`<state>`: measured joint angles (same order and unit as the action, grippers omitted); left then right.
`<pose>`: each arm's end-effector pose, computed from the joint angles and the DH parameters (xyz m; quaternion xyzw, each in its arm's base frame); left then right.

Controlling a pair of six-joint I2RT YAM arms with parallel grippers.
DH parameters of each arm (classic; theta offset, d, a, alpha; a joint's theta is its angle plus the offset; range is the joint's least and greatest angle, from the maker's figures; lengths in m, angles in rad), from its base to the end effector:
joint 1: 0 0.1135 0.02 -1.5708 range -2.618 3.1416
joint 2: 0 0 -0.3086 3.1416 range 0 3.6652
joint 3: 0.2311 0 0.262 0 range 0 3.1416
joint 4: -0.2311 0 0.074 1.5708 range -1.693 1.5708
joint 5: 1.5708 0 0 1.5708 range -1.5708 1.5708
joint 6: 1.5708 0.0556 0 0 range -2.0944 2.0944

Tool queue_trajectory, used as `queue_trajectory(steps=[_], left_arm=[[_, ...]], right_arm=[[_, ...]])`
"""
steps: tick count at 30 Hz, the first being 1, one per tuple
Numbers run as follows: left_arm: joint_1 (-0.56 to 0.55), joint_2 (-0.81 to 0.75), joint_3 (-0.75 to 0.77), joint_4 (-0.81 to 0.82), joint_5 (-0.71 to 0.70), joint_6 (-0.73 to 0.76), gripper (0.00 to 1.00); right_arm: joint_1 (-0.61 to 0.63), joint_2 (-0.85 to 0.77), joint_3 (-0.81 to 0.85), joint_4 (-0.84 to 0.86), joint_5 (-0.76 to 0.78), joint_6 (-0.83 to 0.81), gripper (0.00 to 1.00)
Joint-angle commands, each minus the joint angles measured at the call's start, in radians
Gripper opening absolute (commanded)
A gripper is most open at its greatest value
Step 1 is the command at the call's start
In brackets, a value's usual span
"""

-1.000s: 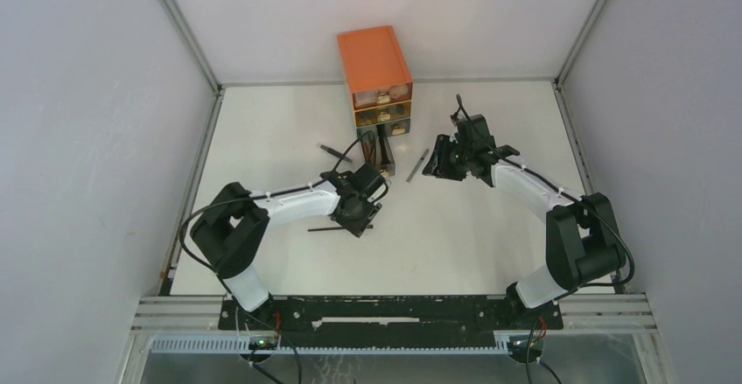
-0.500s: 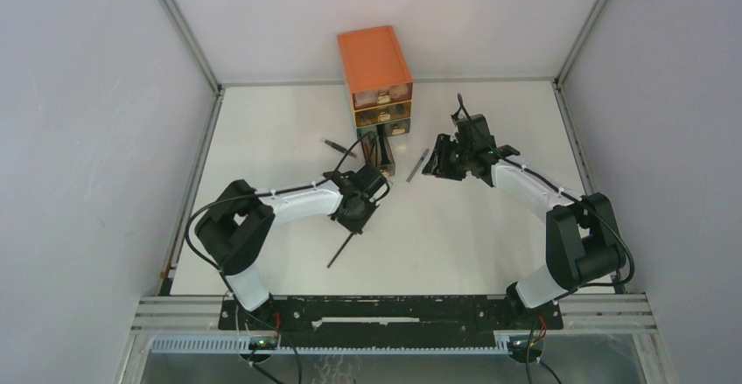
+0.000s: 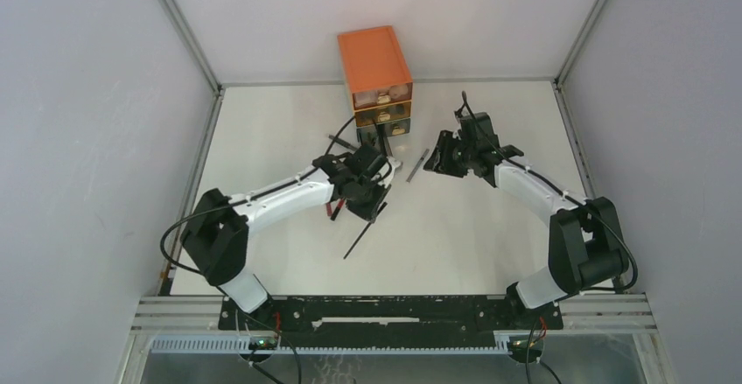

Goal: Organize the makeup
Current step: Place the makeup brush in the drawer.

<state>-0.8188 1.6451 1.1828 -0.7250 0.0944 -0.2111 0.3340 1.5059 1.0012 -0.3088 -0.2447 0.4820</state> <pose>0.2328 -0.2565 0.2413 0.3020 0.9330 -0.1341 0.1429 0.3169 0.1242 0.2577 0.0232 0.9230 0.2497 0.2918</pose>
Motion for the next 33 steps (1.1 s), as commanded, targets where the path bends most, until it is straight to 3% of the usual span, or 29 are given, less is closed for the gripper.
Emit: queue_trajectory(steps=[1, 6, 19, 33], left_arm=[[0.004, -0.081, 0.115, -0.033, 0.095, -0.04, 0.0], [0.093, -0.074, 0.2, 0.003, 0.217, -0.184, 0.0], [0.317, 0.089, 0.255, 0.314, 0.431, -0.635, 0.0], [0.409, 0.228, 0.234, 0.464, 0.419, -0.771, 0.0]], right_arm=[[-0.011, -0.057, -0.014, 0.035, 0.01, 0.013, 0.49], [-0.048, -0.1, -0.034, 0.032, 0.023, 0.007, 0.49], [-0.114, -0.18, -0.081, 0.014, 0.021, -0.005, 0.49], [-0.125, -0.217, -0.1, 0.004, 0.026, -0.017, 0.48]])
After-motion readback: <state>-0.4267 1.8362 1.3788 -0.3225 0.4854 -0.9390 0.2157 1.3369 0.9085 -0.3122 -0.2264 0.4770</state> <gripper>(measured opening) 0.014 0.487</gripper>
